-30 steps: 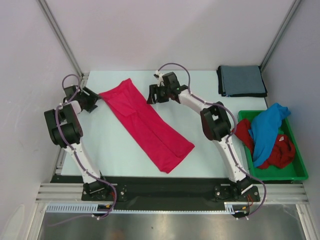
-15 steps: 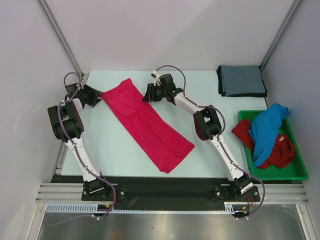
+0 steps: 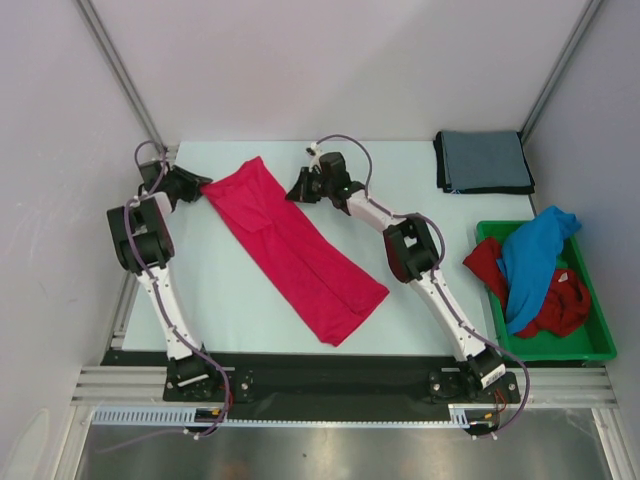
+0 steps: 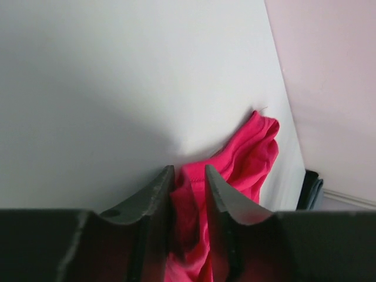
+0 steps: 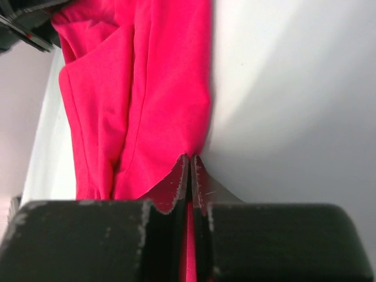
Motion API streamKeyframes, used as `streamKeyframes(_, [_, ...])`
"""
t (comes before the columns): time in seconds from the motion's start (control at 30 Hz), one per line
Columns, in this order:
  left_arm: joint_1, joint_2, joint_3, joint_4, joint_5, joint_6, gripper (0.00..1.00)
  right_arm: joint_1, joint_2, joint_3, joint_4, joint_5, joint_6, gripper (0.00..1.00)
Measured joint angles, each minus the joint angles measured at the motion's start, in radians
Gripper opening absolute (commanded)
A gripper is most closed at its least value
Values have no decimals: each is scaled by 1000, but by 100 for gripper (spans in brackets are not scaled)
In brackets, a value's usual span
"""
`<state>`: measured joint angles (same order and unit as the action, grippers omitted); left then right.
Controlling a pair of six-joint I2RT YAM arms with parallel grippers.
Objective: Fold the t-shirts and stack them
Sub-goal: Fold the tshirt
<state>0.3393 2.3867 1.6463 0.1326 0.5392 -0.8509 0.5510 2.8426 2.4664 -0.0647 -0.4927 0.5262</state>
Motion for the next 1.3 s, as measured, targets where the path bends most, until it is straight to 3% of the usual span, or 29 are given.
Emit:
streamKeyframes(0.1, [-13,29,28,23,0,-27,27,-5,-7,-45,67,23,44,0])
streamKeyframes(0.27, [-64,79,42,121,-3,-127,17,-18,-119,-275,205,110,78,0])
streamKeyframes(0.5, [-169,190,203,157,-27,-206,17,-73,-257,-542,332,193,104,0])
streamKeyframes(0.77, [-313,345,505,123,-135,-258,22,-143,-409,-827,456,251,152,0])
streamKeyframes(0.93, [-418,428,668,125,-209,-316,22,-170,-465,-929,493,272,171,0])
streamKeyframes(1.13, [-500,467,703,138,-287,-354,20,-219,-493,-987,522,264,192,0])
streamKeyframes(1.3, [-497,469,717,126,-361,-352,24,-279,-492,-962,509,228,193,0])
